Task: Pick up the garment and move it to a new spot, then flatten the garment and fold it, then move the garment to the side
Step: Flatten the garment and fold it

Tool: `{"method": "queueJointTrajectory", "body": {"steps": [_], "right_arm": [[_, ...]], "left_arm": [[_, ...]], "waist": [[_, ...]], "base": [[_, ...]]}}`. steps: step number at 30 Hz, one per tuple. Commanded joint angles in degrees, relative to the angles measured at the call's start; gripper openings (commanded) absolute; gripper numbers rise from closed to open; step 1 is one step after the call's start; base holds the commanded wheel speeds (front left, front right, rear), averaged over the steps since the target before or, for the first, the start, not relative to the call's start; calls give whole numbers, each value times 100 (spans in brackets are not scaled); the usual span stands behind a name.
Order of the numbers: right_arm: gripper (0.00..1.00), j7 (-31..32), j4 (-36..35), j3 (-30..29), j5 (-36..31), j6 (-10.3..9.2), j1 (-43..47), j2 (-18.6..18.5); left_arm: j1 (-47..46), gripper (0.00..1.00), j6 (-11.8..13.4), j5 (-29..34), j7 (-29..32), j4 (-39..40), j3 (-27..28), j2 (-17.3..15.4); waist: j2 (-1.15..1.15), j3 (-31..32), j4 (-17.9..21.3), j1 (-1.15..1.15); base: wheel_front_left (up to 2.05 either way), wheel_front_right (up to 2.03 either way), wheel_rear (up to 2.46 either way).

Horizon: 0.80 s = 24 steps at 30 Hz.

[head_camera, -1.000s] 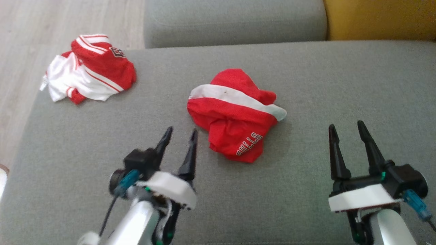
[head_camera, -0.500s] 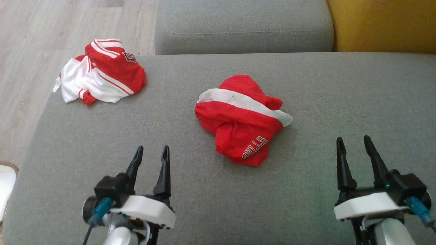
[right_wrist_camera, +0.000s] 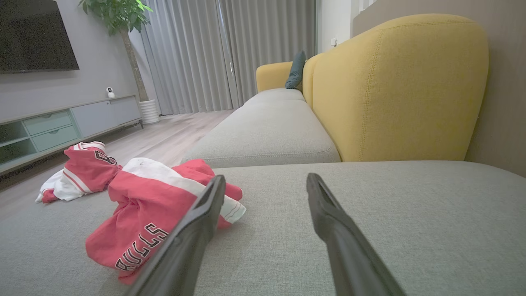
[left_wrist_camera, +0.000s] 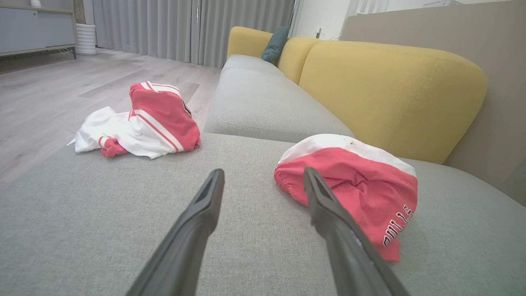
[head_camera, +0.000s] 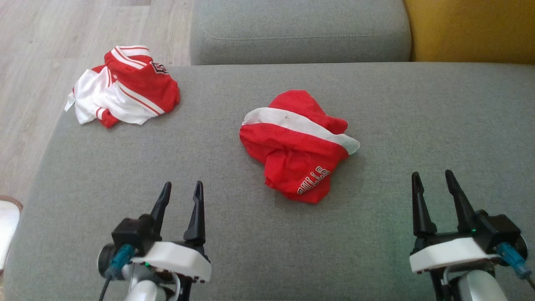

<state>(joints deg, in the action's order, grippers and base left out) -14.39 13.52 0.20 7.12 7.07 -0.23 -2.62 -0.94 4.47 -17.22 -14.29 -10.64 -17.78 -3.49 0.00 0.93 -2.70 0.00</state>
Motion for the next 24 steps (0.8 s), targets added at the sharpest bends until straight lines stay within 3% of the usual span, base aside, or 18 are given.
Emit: {"method": "queueJointTrajectory", "body": {"steps": [1, 15, 24], "right_arm": [[100, -61, -157, 146, -22, 42, -153, -26], [100, -61, -35, 122, -310, 42, -318, -26], [100, -61, 432, 615, -701, 42, -1151, -26]], "left_arm": [[-116, 100, -11, 56, -71, 143, 208, 18], [-162, 100, -62, 69, -71, 51, 196, 52], [-325, 100, -56, 56, -71, 151, 142, 59]], "waist": [[0, -2, -5, 0], [0, -125, -164, 0], [0, -484, -498, 0]], "base": [[0, 0, 0], [0, 0, 0], [0, 0, 0]]}}
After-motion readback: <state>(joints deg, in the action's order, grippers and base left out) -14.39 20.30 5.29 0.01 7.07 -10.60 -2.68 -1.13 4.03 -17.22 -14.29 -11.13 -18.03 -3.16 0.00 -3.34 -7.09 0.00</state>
